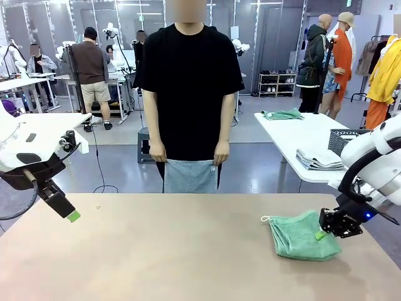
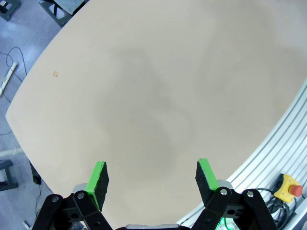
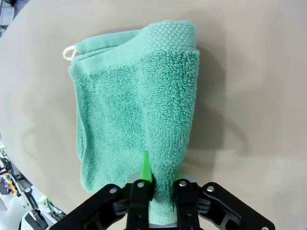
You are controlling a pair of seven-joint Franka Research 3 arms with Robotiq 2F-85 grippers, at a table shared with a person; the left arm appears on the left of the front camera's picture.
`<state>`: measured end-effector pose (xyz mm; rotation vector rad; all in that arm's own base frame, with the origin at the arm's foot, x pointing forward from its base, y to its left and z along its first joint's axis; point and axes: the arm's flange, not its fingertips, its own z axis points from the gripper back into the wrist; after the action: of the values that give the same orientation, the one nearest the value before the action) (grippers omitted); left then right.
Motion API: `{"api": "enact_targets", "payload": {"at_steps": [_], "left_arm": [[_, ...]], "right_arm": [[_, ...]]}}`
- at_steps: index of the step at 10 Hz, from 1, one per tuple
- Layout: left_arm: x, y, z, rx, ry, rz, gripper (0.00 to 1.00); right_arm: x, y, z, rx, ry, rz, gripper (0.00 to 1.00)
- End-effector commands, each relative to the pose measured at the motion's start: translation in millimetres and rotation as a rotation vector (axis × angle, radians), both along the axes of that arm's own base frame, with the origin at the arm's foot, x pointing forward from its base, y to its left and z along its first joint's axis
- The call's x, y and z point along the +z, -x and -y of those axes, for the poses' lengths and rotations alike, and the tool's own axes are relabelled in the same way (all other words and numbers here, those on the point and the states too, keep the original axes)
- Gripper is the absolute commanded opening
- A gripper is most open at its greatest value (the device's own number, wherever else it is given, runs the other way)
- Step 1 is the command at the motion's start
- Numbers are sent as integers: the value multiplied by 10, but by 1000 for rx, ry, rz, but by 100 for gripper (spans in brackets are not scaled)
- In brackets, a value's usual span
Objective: Fold the towels and place them in the basket.
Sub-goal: Place the folded Towel with hook on the right side of the table.
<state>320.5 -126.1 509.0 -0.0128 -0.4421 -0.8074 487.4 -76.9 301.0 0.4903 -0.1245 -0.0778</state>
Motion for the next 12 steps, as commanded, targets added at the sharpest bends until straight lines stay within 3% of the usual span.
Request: {"api": "enact_targets", "payload": {"at_steps": [1, 2, 3, 4, 5, 7, 8, 12], "left_arm": [[-7, -19, 9, -3, 3, 10, 92], [-7, -19, 9, -3, 3, 10, 92], [-7, -19, 9, -3, 3, 10, 92], [-7, -19, 9, -3, 3, 10, 92], [-7, -19, 9, -3, 3, 10, 92], [-7, -19, 9, -3, 3, 10, 92], [-7, -19, 9, -3, 3, 10, 92], [-7, -19, 9, -3, 3, 10, 92]], "right_arm": [[132, -11, -53, -16, 52, 2, 74], [200, 19, -63, -16, 55, 24, 47], [265, 39, -76, -13, 60, 38, 100], [340, 65, -106, -6, 68, 52, 84], [437, 85, -152, 8, 87, 70, 100], [555, 78, -246, 22, 107, 85, 100], [539, 54, -299, 29, 118, 85, 94], [540, 21, -149, 42, 66, 93, 94]]}}
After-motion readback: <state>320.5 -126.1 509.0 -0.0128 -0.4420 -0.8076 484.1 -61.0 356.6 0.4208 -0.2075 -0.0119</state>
